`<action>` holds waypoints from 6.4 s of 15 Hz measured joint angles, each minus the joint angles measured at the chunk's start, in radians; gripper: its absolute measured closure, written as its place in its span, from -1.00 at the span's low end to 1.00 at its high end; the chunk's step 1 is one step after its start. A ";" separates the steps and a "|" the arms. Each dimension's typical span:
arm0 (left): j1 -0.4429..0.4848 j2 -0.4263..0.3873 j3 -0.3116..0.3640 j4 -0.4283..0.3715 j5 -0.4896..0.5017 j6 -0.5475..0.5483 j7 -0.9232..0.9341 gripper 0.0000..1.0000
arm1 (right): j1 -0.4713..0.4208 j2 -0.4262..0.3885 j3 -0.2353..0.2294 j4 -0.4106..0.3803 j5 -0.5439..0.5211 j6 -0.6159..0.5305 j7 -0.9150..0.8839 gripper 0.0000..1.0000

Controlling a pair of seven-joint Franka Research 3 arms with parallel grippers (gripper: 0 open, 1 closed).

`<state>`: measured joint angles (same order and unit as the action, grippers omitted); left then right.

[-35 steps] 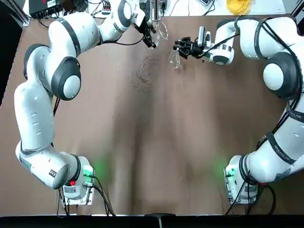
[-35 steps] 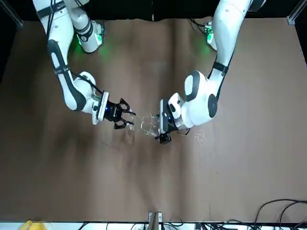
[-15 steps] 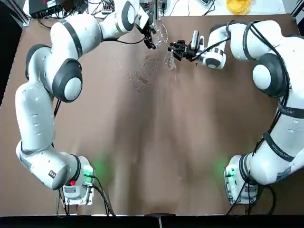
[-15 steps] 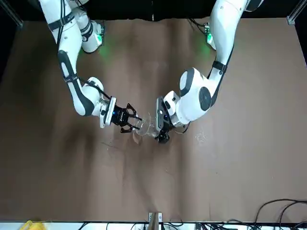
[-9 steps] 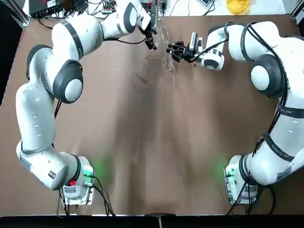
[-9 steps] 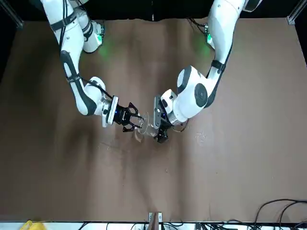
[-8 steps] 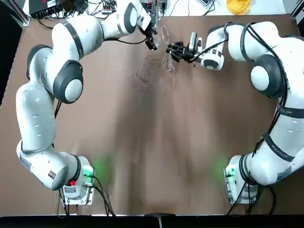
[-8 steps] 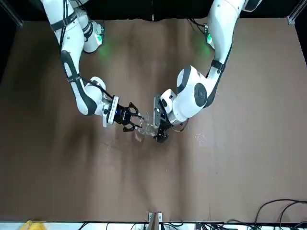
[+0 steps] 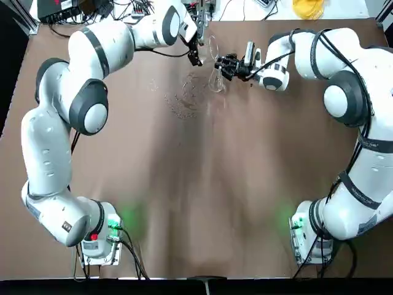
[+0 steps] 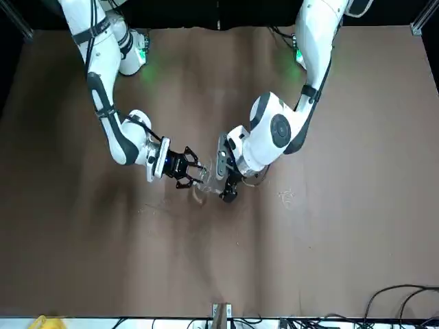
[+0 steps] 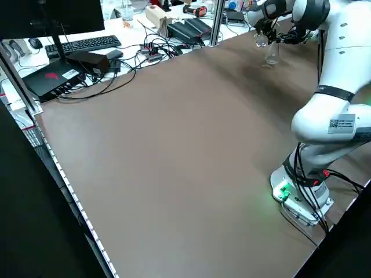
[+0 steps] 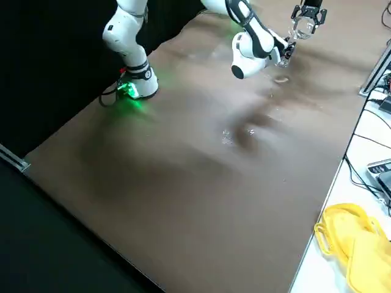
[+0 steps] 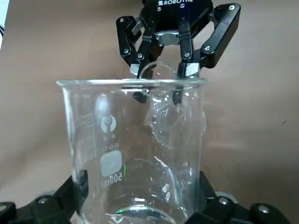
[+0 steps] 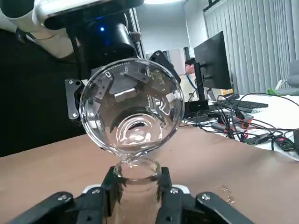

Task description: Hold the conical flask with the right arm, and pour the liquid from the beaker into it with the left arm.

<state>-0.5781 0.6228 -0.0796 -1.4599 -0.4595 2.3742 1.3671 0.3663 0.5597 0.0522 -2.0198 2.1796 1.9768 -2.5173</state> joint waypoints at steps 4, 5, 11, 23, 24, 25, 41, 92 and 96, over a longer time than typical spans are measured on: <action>-0.012 0.000 0.007 0.004 0.033 0.001 -0.025 -0.96 | 0.000 0.001 0.000 0.000 0.000 0.001 0.000 0.22; -0.015 0.000 0.008 0.006 0.047 0.001 -0.035 -0.96 | 0.000 0.001 0.000 0.000 0.000 0.001 -0.001 0.22; -0.026 -0.005 0.009 0.015 0.141 0.001 -0.126 -0.96 | 0.003 0.003 0.000 0.002 0.013 0.001 -0.001 0.22; -0.046 -0.021 0.011 0.019 0.206 -0.002 -0.180 -0.96 | 0.004 0.003 0.000 0.004 0.016 0.001 -0.001 0.22; -0.050 -0.022 0.011 0.019 0.214 -0.002 -0.180 -0.96 | 0.004 0.003 0.000 0.004 0.016 0.001 -0.001 0.22; -0.054 -0.024 0.012 0.019 0.220 -0.002 -0.180 -0.96 | 0.004 0.003 0.000 0.004 0.016 0.001 -0.001 0.22; -0.103 -0.054 0.047 0.019 0.367 -0.045 -0.293 -0.96 | 0.006 0.003 0.000 0.004 0.016 0.001 -0.002 0.22; -0.388 -0.057 0.355 0.031 0.377 -0.140 -0.328 -0.96 | 0.030 0.011 0.001 0.005 0.016 0.003 -0.007 0.22; -0.395 -0.057 0.361 0.031 0.378 -0.145 -0.328 -0.96 | 0.035 0.011 0.001 0.005 0.016 0.003 -0.007 0.22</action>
<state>-0.9734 0.5655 0.2809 -1.4293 -0.0816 2.2293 1.0395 0.4012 0.5707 0.0529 -2.0148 2.1961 1.9794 -2.5241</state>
